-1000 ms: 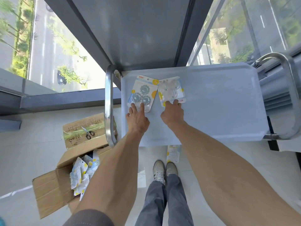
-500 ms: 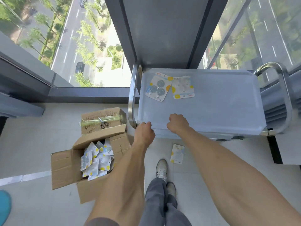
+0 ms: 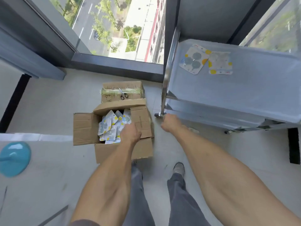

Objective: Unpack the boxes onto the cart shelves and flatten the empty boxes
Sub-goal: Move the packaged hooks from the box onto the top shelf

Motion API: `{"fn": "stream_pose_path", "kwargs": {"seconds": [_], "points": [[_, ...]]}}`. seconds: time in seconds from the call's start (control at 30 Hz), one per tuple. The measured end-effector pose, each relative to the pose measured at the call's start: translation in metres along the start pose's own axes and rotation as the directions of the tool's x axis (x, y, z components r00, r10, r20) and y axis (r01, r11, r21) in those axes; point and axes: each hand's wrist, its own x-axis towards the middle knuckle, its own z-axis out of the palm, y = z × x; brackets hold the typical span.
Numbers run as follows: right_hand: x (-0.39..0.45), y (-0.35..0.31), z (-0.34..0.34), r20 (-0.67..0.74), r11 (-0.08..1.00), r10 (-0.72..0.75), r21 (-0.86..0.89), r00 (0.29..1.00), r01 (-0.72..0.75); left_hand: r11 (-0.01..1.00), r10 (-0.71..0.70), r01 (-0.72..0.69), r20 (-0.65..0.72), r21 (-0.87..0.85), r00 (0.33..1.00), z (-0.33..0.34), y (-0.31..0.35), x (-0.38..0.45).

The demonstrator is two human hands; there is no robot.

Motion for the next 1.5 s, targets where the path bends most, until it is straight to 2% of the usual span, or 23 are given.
{"fn": "stream_pose_path", "kwargs": {"seconds": [0.2, 0.47, 0.6, 0.87, 1.03, 1.1, 1.23, 1.3, 1.4, 1.5], "points": [[0.039, -0.094, 0.11, 0.151, 0.999, 0.023, -0.04, 0.988, -0.017, 0.993, -0.116, 0.114, 0.089, 0.025, 0.989, 0.007, -0.12, 0.062], [0.142, -0.2, 0.215, 0.198, 0.992, 0.117, 0.024, 0.973, -0.124, 0.982, -0.159, 0.172, 0.157, -0.078, 0.975, 0.004, -0.266, 0.197], [0.198, -0.221, 0.258, 0.214, 0.989, 0.142, 0.001, 0.967, -0.146, 0.988, -0.142, 0.153, 0.199, -0.037, 0.97, 0.027, -0.308, 0.252], [0.294, -0.216, 0.311, 0.144, 0.955, 0.286, 0.037, 0.947, -0.294, 0.959, -0.234, 0.268, 0.287, -0.086, 0.929, 0.112, -0.313, 0.334], [0.333, -0.217, 0.346, -0.054, 0.935, 0.353, 0.019, 0.934, -0.353, 0.962, -0.242, 0.265, 0.237, -0.068, 0.941, 0.15, -0.307, 0.366], [0.343, -0.212, 0.354, -0.059, 0.933, 0.361, 0.007, 0.931, -0.361, 0.958, -0.257, 0.279, 0.231, -0.068, 0.939, 0.159, -0.307, 0.381], [0.361, -0.197, 0.361, -0.043, 0.913, 0.403, 0.089, 0.914, -0.398, 0.915, -0.334, 0.382, 0.291, -0.127, 0.897, 0.168, -0.312, 0.408], [0.365, -0.189, 0.36, -0.091, 0.904, 0.422, 0.115, 0.902, -0.412, 0.932, -0.297, 0.344, 0.305, -0.112, 0.905, 0.171, -0.314, 0.411], [0.365, -0.183, 0.362, -0.185, 0.887, 0.461, 0.135, 0.868, -0.442, 0.947, -0.256, 0.293, 0.245, -0.133, 0.935, 0.174, -0.321, 0.408], [0.364, -0.185, 0.368, -0.131, 0.855, 0.516, 0.144, 0.846, -0.499, 0.934, -0.274, 0.315, 0.228, -0.167, 0.934, 0.178, -0.326, 0.399]]}}
